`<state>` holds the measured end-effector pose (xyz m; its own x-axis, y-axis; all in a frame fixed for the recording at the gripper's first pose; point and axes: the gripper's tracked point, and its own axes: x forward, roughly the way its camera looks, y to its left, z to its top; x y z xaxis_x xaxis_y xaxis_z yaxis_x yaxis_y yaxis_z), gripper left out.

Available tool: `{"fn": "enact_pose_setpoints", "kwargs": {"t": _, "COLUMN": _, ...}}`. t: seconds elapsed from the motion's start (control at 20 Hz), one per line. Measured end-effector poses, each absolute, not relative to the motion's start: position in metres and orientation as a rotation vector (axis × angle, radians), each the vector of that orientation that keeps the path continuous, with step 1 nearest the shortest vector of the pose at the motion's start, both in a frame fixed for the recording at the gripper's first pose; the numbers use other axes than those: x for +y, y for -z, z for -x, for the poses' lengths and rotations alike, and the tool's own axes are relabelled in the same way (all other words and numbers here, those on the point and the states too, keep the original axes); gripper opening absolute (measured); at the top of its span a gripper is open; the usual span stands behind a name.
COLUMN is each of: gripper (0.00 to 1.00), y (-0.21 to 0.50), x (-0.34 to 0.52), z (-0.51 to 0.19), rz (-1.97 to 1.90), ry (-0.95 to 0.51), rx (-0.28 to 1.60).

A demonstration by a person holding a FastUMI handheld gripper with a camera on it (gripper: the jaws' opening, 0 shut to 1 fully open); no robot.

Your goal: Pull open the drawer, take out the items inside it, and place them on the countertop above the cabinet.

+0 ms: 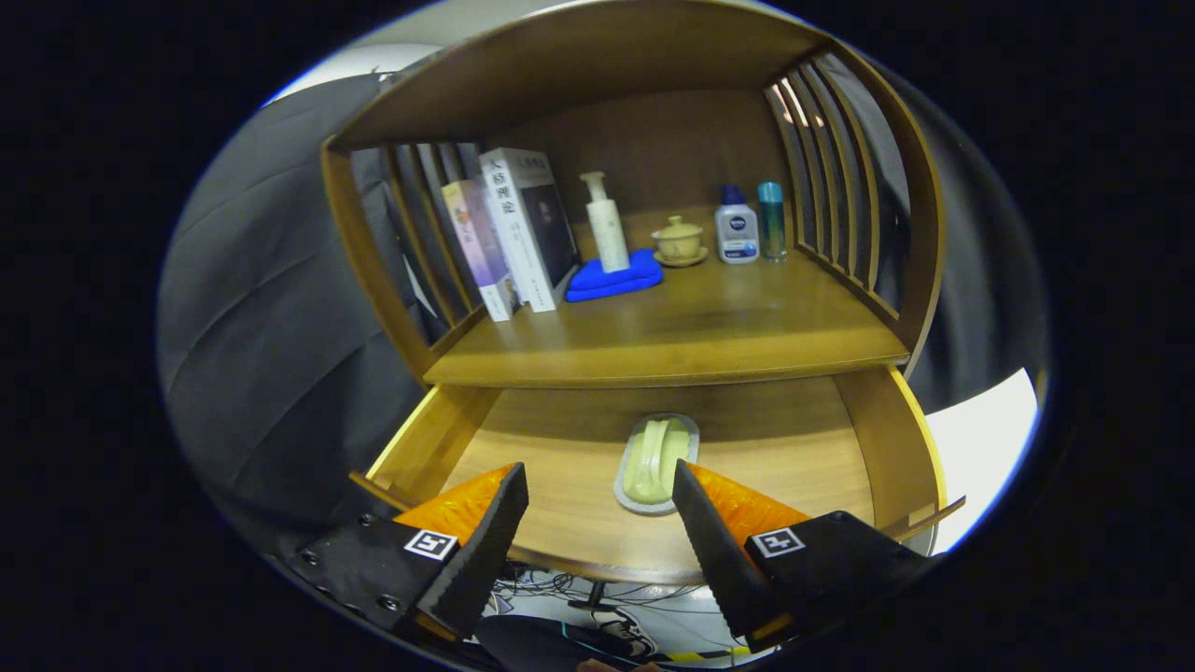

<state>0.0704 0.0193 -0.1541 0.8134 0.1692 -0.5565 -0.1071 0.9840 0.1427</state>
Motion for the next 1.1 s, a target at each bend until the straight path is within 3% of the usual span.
{"fn": "enact_pose_setpoints", "kwargs": {"t": 0.75, "gripper": 0.97, "y": 0.228, "x": -0.002, "z": -0.140, "rz": -0.041, "ry": -0.057, "rx": 0.978}}
{"fn": "enact_pose_setpoints", "kwargs": {"t": 1.1, "gripper": 0.74, "y": 0.241, "x": 0.002, "z": -0.152, "rz": -0.089, "ry": -0.046, "rx": 1.008}}
